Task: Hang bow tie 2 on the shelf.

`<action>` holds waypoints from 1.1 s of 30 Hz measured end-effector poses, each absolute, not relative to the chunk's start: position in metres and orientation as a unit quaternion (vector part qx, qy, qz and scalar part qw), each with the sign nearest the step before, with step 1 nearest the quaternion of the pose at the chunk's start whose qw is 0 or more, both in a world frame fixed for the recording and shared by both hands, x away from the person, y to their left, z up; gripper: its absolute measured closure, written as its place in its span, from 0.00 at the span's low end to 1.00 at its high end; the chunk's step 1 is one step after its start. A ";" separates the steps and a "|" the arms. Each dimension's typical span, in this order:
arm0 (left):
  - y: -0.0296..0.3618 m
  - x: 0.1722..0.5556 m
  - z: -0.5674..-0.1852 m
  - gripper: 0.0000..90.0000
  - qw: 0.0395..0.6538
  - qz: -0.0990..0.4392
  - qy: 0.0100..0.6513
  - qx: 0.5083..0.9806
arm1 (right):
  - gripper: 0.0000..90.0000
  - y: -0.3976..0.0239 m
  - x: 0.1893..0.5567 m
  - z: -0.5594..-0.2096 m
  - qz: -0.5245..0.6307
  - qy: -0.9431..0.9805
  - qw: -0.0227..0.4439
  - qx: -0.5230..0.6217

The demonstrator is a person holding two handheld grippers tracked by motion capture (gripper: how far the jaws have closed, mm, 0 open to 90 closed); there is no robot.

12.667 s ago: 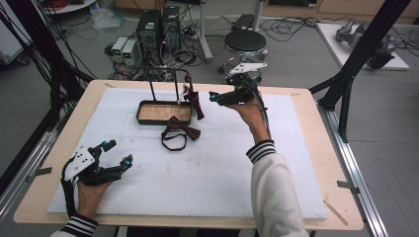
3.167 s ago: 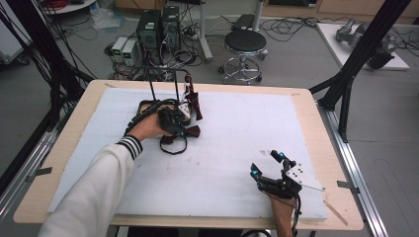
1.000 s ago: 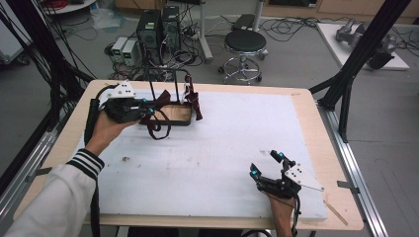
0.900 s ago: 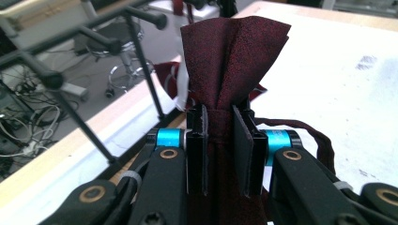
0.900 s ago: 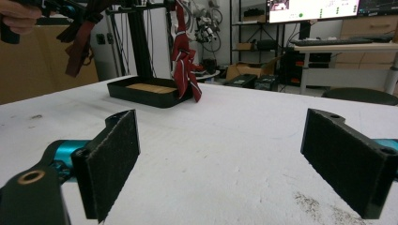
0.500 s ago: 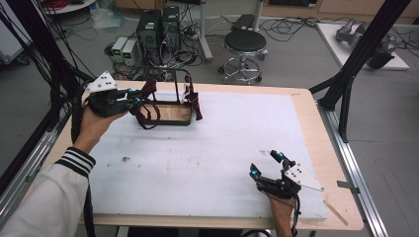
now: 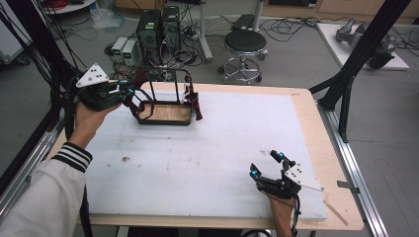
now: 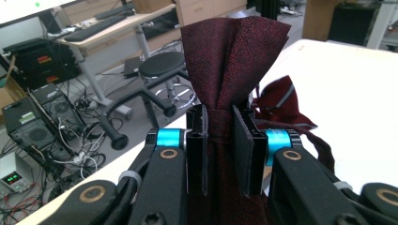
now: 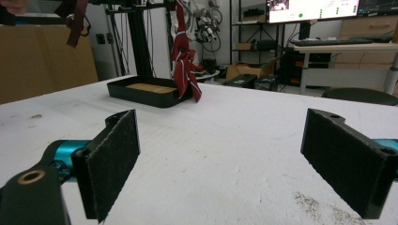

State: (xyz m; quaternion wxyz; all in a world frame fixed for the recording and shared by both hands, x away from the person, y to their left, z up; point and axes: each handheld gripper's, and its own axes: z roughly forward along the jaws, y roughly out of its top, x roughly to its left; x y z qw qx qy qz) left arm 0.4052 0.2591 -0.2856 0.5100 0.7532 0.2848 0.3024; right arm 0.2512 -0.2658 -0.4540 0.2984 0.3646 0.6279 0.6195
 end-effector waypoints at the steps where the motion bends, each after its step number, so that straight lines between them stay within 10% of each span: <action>1: 0.260 0.406 -0.285 0.85 0.510 0.305 0.286 0.751 | 0.12 -0.266 0.252 -0.454 0.619 0.628 0.300 0.363; 33: 0.283 0.457 -0.274 0.85 0.524 0.342 0.324 0.710 | 0.12 -0.266 0.251 -0.454 0.618 0.629 0.300 0.364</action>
